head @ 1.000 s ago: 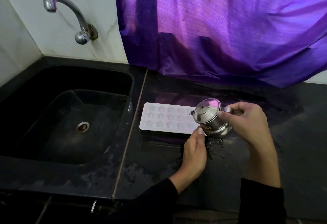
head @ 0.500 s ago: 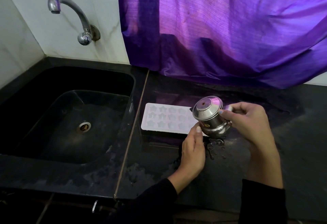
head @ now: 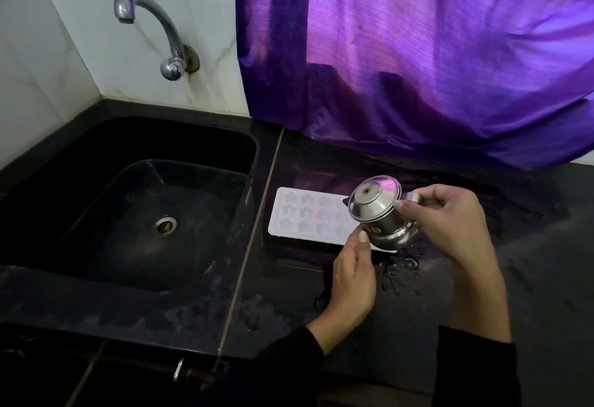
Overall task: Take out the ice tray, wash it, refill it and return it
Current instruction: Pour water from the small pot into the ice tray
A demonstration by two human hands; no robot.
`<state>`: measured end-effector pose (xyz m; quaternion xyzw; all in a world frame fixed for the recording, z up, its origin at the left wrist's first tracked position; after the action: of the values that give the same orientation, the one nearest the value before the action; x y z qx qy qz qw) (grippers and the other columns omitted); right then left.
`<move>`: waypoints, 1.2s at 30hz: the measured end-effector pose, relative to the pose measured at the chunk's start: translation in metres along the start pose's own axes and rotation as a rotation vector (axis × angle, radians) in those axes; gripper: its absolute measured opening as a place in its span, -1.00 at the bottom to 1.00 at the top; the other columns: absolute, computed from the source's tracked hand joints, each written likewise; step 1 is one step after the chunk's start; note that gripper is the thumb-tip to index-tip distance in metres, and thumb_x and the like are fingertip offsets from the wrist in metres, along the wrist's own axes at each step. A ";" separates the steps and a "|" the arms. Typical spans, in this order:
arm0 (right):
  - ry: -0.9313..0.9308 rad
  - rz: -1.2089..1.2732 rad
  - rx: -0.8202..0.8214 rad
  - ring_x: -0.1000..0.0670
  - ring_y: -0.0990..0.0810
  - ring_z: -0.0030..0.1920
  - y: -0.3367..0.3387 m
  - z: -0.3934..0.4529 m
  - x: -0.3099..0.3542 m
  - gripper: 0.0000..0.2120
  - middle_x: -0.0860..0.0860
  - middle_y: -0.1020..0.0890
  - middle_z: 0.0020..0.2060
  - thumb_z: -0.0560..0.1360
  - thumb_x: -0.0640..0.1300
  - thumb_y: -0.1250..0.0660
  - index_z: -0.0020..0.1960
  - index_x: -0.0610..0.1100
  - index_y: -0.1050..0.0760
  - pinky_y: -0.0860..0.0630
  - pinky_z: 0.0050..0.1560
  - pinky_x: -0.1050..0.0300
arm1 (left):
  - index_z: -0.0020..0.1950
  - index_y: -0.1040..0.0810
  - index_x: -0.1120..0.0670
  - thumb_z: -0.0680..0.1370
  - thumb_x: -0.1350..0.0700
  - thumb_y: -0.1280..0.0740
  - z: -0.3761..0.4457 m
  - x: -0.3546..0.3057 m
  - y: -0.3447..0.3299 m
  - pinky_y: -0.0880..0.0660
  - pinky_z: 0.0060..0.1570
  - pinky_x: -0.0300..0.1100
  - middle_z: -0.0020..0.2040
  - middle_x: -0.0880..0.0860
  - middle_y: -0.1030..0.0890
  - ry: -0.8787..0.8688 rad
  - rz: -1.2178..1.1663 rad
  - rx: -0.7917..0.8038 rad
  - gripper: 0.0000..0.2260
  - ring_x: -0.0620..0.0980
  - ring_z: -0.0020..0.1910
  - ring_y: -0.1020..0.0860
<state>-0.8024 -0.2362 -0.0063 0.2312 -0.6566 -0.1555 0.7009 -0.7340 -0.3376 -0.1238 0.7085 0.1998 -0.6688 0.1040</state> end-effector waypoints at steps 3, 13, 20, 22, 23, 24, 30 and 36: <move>0.007 -0.043 0.013 -0.07 -0.68 -0.16 -0.004 0.001 0.002 -0.85 0.03 -0.69 -0.31 0.30 -0.02 -0.54 -0.24 -0.03 -0.60 -0.59 0.01 -0.24 | 0.38 -0.43 -0.09 0.56 -0.22 -0.01 0.001 0.001 0.004 -0.37 0.35 0.01 0.29 -0.14 -0.54 0.014 -0.004 -0.004 -0.53 -0.22 0.31 -0.44; -0.001 -0.106 0.012 -0.06 -0.67 -0.17 -0.011 0.002 0.004 -0.86 0.04 -0.68 -0.32 0.31 -0.03 -0.55 -0.26 -0.01 -0.60 -0.60 0.00 -0.21 | 0.31 -0.45 -0.13 0.66 -0.07 -0.01 0.003 0.004 0.009 -0.40 0.31 -0.03 0.23 -0.14 -0.57 0.027 0.023 0.014 -0.68 -0.21 0.26 -0.48; -0.002 -0.135 0.015 -0.07 -0.66 -0.16 -0.013 0.002 0.006 -0.86 0.05 -0.68 -0.30 0.33 -0.02 -0.54 -0.24 0.00 -0.59 -0.60 -0.01 -0.19 | 0.28 -0.46 -0.16 0.66 -0.05 -0.01 0.004 0.004 0.010 -0.41 0.30 -0.05 0.18 -0.17 -0.58 0.038 0.037 0.019 -0.70 -0.24 0.23 -0.49; -0.004 -0.144 0.016 -0.07 -0.66 -0.15 -0.013 0.002 0.007 -0.86 0.05 -0.68 -0.29 0.33 -0.02 -0.54 -0.23 0.00 -0.60 -0.60 0.00 -0.19 | 0.30 -0.46 -0.13 0.67 -0.04 -0.01 0.003 0.003 0.010 -0.41 0.30 -0.07 0.19 -0.17 -0.57 0.036 0.036 0.029 -0.69 -0.25 0.23 -0.48; -0.008 -0.146 0.016 -0.07 -0.66 -0.15 -0.013 0.002 0.007 -0.86 0.05 -0.68 -0.28 0.33 -0.01 -0.54 -0.23 0.01 -0.59 -0.60 0.00 -0.19 | 0.31 -0.46 -0.10 0.67 -0.04 -0.01 0.003 0.003 0.010 -0.41 0.30 -0.08 0.20 -0.16 -0.57 0.033 0.035 0.033 -0.68 -0.24 0.24 -0.48; -0.011 -0.149 0.016 -0.07 -0.66 -0.15 -0.013 0.002 0.007 -0.86 0.05 -0.68 -0.28 0.33 -0.01 -0.54 -0.23 0.01 -0.59 -0.60 0.00 -0.18 | 0.33 -0.46 -0.09 0.67 -0.04 -0.01 0.003 0.003 0.011 -0.40 0.30 -0.08 0.22 -0.15 -0.57 0.032 0.034 0.035 -0.67 -0.24 0.24 -0.48; -0.017 -0.158 0.005 -0.07 -0.66 -0.14 -0.012 0.001 0.010 -0.86 0.05 -0.67 -0.28 0.34 -0.01 -0.54 -0.22 0.00 -0.59 -0.59 -0.02 -0.14 | 0.35 -0.44 -0.07 0.67 -0.05 -0.01 0.003 0.002 0.011 -0.39 0.32 -0.06 0.24 -0.13 -0.56 0.034 0.054 0.053 -0.67 -0.23 0.26 -0.47; -0.022 -0.067 -0.010 -0.07 -0.67 -0.18 -0.008 0.000 0.008 -0.86 0.02 -0.69 -0.30 0.32 -0.05 -0.54 -0.21 -0.04 -0.62 -0.61 -0.02 -0.19 | 0.42 -0.36 -0.06 0.67 -0.04 -0.01 0.001 -0.003 0.012 -0.35 0.37 -0.10 0.33 -0.13 -0.50 0.011 0.059 0.076 -0.65 -0.24 0.33 -0.41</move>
<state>-0.8007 -0.2468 -0.0039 0.2479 -0.6553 -0.1848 0.6892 -0.7295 -0.3491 -0.1219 0.7213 0.1538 -0.6685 0.0958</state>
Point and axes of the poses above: each hand's wrist, its own z-axis towards the middle knuckle, its own y-axis out of the back of the hand, x = y × z, the point moved 5 cm from there along z, towards the middle knuckle
